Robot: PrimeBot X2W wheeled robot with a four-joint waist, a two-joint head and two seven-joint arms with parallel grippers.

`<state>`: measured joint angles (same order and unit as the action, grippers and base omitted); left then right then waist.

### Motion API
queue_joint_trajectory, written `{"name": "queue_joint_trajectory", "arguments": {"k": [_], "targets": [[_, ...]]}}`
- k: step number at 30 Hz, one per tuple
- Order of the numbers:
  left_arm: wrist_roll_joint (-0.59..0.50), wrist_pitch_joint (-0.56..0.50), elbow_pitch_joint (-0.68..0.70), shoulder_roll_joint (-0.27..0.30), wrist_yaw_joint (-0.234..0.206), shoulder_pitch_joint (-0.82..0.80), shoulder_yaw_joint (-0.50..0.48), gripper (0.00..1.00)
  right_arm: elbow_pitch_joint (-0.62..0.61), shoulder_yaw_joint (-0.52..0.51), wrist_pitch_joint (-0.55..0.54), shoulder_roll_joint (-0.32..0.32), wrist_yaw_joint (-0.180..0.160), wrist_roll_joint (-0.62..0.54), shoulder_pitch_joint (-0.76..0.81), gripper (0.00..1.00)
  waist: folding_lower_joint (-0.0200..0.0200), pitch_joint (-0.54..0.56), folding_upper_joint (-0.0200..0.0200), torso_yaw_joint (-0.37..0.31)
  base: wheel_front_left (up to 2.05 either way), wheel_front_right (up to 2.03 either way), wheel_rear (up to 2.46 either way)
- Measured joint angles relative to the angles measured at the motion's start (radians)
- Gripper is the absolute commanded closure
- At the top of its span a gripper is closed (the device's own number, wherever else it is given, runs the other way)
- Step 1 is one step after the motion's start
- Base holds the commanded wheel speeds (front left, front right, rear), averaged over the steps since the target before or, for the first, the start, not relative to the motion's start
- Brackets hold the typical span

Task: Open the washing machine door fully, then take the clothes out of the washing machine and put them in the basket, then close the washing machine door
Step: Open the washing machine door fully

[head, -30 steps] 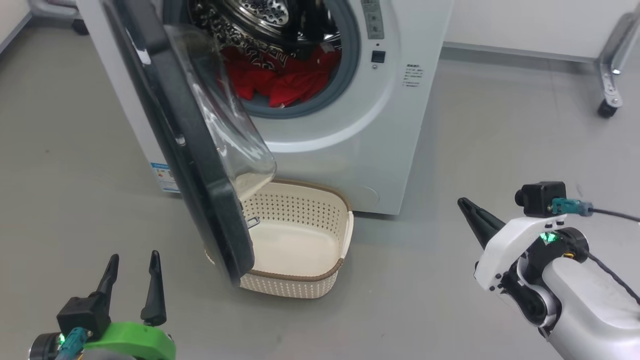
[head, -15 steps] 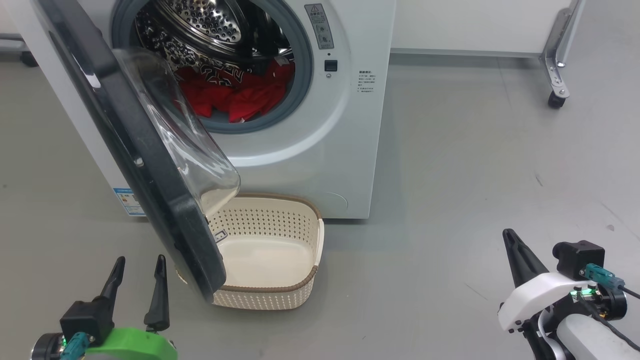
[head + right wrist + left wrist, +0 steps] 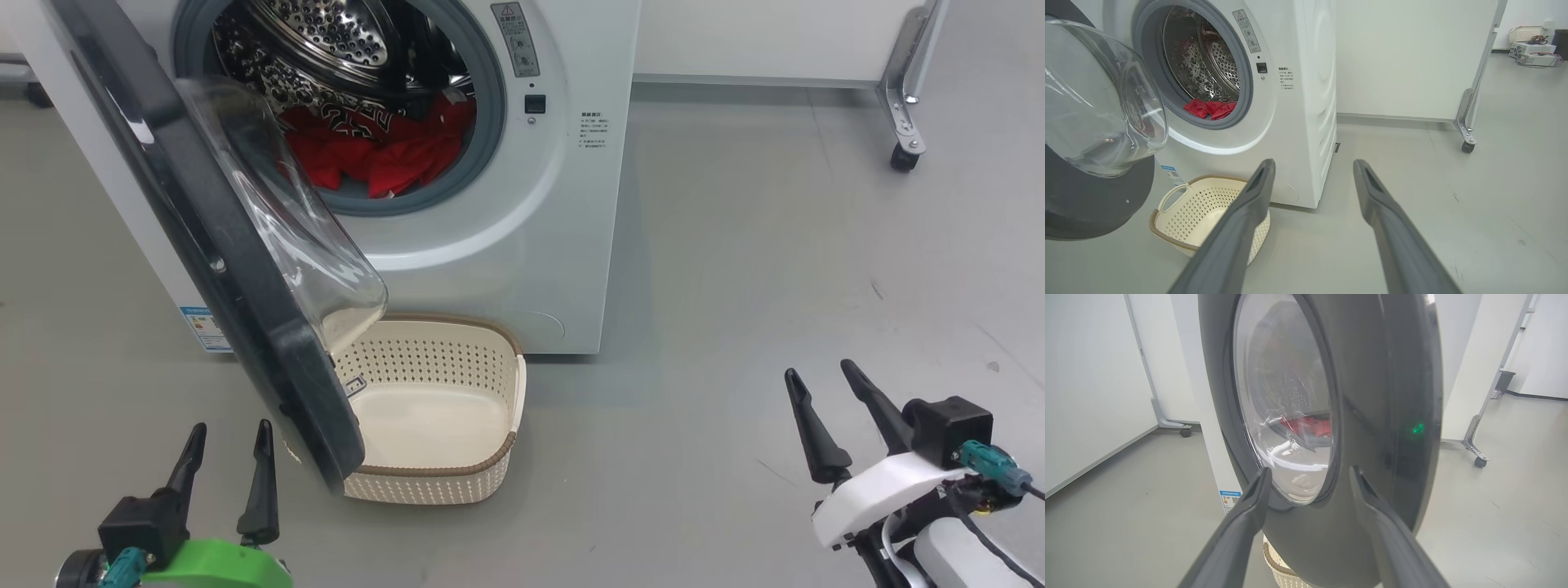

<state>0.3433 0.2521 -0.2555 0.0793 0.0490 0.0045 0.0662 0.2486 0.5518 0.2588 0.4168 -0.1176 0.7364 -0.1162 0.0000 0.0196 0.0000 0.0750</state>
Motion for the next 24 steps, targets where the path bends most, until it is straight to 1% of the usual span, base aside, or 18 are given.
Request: {"name": "queue_joint_trajectory", "arguments": {"k": [6, 8, 13, 14, 17, 24], "targets": [[-0.011, 0.0, 0.0, -0.004, 0.002, 0.001, -0.002, 0.0, -0.062, -0.096, -0.002, -0.017, -0.001, -0.063, 0.03, 0.0, 0.0, -0.002, 0.0, -0.002, 0.0, 0.0, 0.0], [-0.012, 0.0, 0.001, -0.005, 0.009, 0.002, -0.004, 0.0, -0.078, -0.11, -0.002, -0.031, -0.001, -0.081, 0.058, 0.0, 0.0, -0.003, 0.0, -0.001, 0.0, 0.0, 0.0], [-0.017, 0.0, 0.002, -0.009, 0.01, 0.002, -0.009, 0.0, -0.116, -0.148, -0.002, -0.062, -0.002, -0.136, 0.112, 0.0, 0.0, -0.007, 0.0, -0.001, 0.0, 0.0, 0.0], [-0.019, 0.0, 0.002, -0.009, 0.01, 0.002, -0.01, 0.0, -0.125, -0.158, -0.002, -0.069, -0.008, -0.144, 0.118, 0.0, 0.0, -0.008, 0.0, -0.001, 0.0, 0.0, 0.0], [-0.02, 0.0, 0.002, -0.011, 0.018, 0.002, -0.011, 0.0, -0.139, -0.18, -0.002, -0.086, -0.008, -0.168, 0.141, 0.0, 0.0, -0.009, 0.0, 0.0, 0.0, 0.0, 0.0], [-0.028, 0.0, 0.002, -0.018, 0.02, 0.002, -0.014, 0.0, -0.163, -0.221, -0.002, -0.108, -0.008, -0.213, 0.188, 0.0, 0.0, -0.011, 0.0, 0.002, 0.0, 0.0, 0.0]]}}
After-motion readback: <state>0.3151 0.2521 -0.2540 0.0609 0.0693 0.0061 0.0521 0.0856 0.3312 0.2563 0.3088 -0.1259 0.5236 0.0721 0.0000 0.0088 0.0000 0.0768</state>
